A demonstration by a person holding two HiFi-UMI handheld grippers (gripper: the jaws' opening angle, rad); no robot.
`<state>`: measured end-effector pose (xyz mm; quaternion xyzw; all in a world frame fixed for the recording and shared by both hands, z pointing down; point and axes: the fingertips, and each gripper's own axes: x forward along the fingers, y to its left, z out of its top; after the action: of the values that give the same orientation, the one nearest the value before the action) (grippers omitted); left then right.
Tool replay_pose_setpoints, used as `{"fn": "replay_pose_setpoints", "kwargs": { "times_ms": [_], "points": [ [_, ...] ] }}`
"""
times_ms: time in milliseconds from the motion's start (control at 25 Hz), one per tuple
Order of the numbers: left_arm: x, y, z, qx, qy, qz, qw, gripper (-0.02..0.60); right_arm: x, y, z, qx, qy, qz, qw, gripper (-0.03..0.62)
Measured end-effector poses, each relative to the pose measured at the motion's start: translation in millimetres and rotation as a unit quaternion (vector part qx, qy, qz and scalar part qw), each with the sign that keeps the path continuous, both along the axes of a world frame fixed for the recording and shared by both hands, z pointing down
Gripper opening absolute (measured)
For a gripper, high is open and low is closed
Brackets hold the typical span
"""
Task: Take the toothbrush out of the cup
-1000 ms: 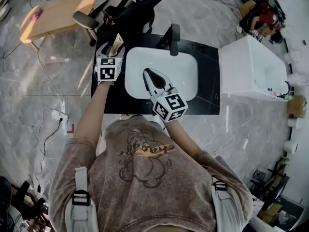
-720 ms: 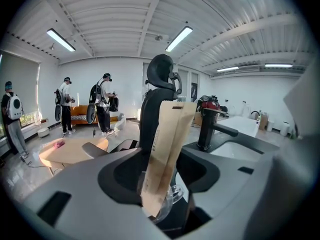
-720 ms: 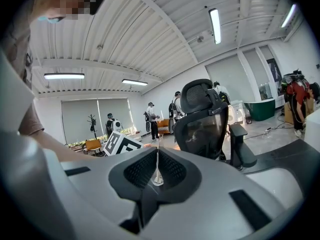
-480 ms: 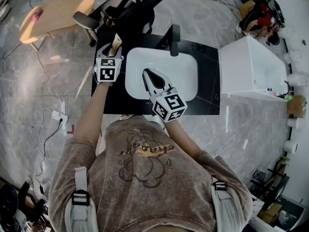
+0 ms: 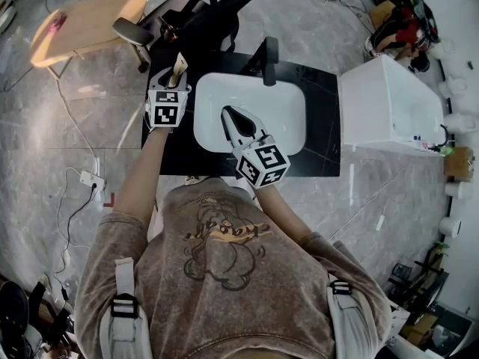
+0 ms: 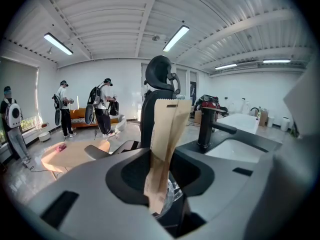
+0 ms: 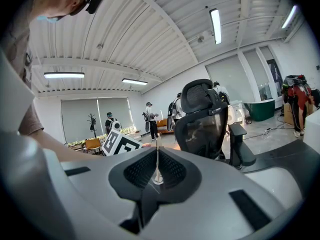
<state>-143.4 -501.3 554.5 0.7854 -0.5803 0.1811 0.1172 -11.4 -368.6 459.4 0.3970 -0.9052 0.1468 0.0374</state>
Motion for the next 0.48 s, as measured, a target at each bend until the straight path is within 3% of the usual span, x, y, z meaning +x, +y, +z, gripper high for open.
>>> {"fn": "replay_pose_setpoints", "kwargs": {
  "times_ms": [240,480],
  "points": [
    [-3,3,-16,0.025,0.012,0.000,0.9996,0.126,-2,6,0,-0.001,0.001,-0.004,1.000,0.025],
    [-10,6,-62,0.064,0.044,0.003,0.9970,0.115,-1,11,1,-0.002,0.002,-0.007,1.000,0.025]
  ]
}}
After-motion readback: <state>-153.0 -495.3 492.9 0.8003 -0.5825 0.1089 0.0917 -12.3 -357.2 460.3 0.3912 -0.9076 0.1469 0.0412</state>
